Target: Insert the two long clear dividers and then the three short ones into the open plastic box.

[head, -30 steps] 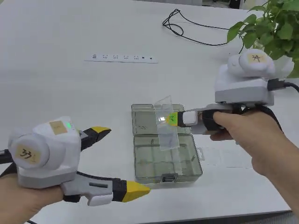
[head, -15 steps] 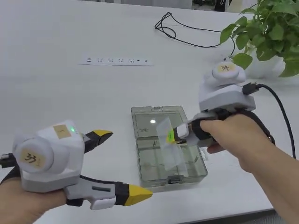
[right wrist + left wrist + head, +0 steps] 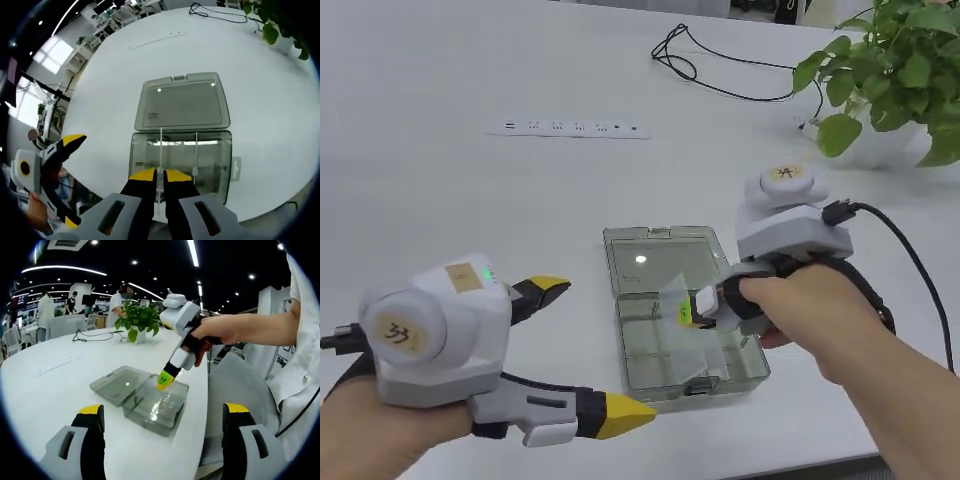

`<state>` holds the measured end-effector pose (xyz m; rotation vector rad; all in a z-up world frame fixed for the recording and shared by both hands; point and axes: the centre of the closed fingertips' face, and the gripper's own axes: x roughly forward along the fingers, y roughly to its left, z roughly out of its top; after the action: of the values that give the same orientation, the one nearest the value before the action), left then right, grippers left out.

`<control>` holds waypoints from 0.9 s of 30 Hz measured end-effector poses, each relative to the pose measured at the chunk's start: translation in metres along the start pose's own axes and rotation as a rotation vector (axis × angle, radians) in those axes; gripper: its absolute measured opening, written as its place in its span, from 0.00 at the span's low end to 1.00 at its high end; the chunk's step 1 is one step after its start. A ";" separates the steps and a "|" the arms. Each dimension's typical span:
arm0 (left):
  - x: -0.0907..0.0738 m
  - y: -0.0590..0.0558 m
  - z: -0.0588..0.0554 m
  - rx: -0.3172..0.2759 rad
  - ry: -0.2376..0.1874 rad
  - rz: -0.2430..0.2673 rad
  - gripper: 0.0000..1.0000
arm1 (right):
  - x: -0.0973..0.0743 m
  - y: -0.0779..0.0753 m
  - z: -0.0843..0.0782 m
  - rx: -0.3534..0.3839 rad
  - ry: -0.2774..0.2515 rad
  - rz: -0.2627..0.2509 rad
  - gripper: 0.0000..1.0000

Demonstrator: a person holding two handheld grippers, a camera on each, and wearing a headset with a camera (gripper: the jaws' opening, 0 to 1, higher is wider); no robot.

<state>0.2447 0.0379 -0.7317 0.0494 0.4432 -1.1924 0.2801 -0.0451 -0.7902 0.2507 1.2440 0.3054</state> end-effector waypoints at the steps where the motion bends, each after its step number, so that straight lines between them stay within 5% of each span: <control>1: 0.000 0.000 0.000 -0.004 -0.002 0.000 1.00 | 0.001 -0.001 -0.001 -0.001 0.002 -0.004 0.06; 15: 0.002 0.004 -0.002 -0.020 0.001 -0.002 1.00 | 0.009 0.001 -0.005 -0.030 -0.001 -0.020 0.06; 27: 0.004 0.003 -0.003 -0.027 0.009 -0.004 1.00 | 0.011 0.001 -0.003 -0.130 -0.012 -0.062 0.07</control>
<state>0.2478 0.0369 -0.7366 0.0307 0.4671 -1.1906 0.2803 -0.0403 -0.8010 0.1016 1.2123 0.3293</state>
